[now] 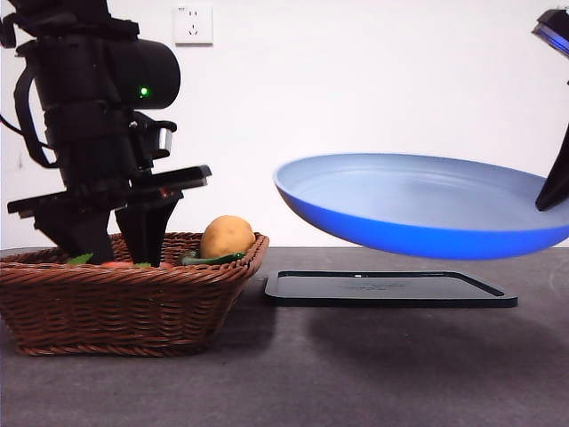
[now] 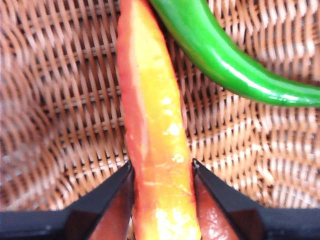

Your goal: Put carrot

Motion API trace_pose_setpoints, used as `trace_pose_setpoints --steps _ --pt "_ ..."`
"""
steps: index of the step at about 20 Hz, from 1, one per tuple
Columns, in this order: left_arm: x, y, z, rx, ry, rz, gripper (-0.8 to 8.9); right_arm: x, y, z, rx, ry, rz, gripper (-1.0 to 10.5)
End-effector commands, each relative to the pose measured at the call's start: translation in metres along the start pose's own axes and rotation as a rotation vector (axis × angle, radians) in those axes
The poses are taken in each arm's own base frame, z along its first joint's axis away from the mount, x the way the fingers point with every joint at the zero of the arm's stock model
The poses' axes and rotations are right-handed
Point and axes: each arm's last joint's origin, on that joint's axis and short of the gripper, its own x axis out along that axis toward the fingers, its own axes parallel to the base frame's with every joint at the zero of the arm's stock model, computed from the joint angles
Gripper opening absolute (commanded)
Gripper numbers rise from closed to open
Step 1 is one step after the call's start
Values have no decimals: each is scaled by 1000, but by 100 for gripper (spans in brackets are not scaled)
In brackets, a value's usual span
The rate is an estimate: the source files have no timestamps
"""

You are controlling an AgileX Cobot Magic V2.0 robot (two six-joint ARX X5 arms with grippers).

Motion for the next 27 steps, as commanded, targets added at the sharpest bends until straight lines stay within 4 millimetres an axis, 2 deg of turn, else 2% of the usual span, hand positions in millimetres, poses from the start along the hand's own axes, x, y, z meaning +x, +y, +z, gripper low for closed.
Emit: trace_pose_setpoints --steps 1,4,6,8,9,13,17,20,23,25,27 --pt "-20 -6 12 51 -38 -12 99 -2 3 5 -8 -25 -2 6" --pt "-77 -12 16 64 -173 -43 99 -1 2 5 3 -22 -2 6" --pt "-119 -23 12 103 -285 -189 99 0 2 5 34 -13 -3 6" --pt "-144 -45 2 189 -363 -383 99 1 2 5 36 -9 -2 6" --pt "-147 -60 -2 229 -379 -453 99 1 2 5 36 -10 -2 6" --pt "-138 -124 -24 420 -384 -552 99 1 2 5 43 -9 -2 6" --pt "-106 -164 -43 525 -343 -439 99 1 2 5 43 -9 -2 6" --pt "-79 -177 -44 542 -283 -392 99 1 2 5 44 -7 -2 6" --pt "-55 -181 -43 554 -218 -357 100 1 1 3 50 8 -7 6" --pt "-50 -181 -43 568 -205 -352 104 1 1 2 56 22 -12 6" --pt "-50 -182 -44 573 -205 -354 175 1 0 1 61 31 -13 6"
